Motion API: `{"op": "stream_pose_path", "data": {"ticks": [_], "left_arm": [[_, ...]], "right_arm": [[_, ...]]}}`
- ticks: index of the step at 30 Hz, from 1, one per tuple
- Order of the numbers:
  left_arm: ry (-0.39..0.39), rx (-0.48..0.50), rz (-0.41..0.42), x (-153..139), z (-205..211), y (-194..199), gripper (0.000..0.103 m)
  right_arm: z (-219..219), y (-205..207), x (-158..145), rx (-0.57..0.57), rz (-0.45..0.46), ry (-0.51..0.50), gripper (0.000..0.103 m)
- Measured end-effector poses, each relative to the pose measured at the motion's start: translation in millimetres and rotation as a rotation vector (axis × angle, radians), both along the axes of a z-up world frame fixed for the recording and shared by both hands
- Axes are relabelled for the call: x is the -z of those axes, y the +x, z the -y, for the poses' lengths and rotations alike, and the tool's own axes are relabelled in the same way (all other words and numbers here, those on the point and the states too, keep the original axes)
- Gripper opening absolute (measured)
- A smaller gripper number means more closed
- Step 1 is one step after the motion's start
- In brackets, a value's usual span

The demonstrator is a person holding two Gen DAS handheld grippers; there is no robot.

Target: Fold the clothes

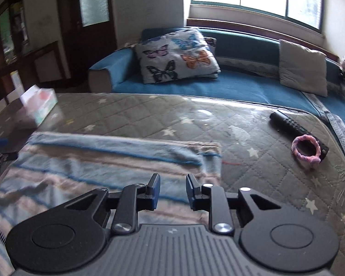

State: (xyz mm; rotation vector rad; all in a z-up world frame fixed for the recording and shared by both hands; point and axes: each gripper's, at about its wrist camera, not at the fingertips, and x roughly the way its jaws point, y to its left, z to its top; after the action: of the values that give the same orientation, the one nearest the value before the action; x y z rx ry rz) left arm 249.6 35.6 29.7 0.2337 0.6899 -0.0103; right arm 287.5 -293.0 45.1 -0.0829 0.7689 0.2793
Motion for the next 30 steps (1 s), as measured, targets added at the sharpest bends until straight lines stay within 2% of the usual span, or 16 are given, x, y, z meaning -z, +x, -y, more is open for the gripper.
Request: {"op": "stream_pose_path", "data": {"ticks": [5, 8, 13, 15, 18, 22, 30], "left_arm": [[-0.02, 0.013, -0.021, -1, 10, -27, 0.061], [-0.026, 0.059, -0.024, 3, 25, -52, 0.067], [-0.029, 0.145, -0.023, 12, 53, -95, 0.069], [-0.029, 0.178, -0.022, 15, 64, -111, 0.07], [-0.024, 0.207, -0.019, 21, 74, -130, 0.071], [-0.024, 0.23, -0.029, 29, 82, -146, 0.072], [-0.048, 0.244, 0.0, 21, 102, -146, 0.072]], "right_arm": [[-15, -55, 0, -0.099, -0.015, -0.025, 0.027], [-24, -88, 0, -0.159, -0.023, -0.04, 0.031], [-39, -143, 1, -0.258, -0.036, -0.066, 0.031], [-47, -159, 8, -0.29, -0.014, -0.097, 0.032], [-53, -177, 17, -0.295, -0.005, -0.113, 0.033], [-48, -196, 26, -0.3, -0.047, -0.099, 0.034], [-27, -240, 32, -0.307, -0.103, -0.064, 0.037]]}}
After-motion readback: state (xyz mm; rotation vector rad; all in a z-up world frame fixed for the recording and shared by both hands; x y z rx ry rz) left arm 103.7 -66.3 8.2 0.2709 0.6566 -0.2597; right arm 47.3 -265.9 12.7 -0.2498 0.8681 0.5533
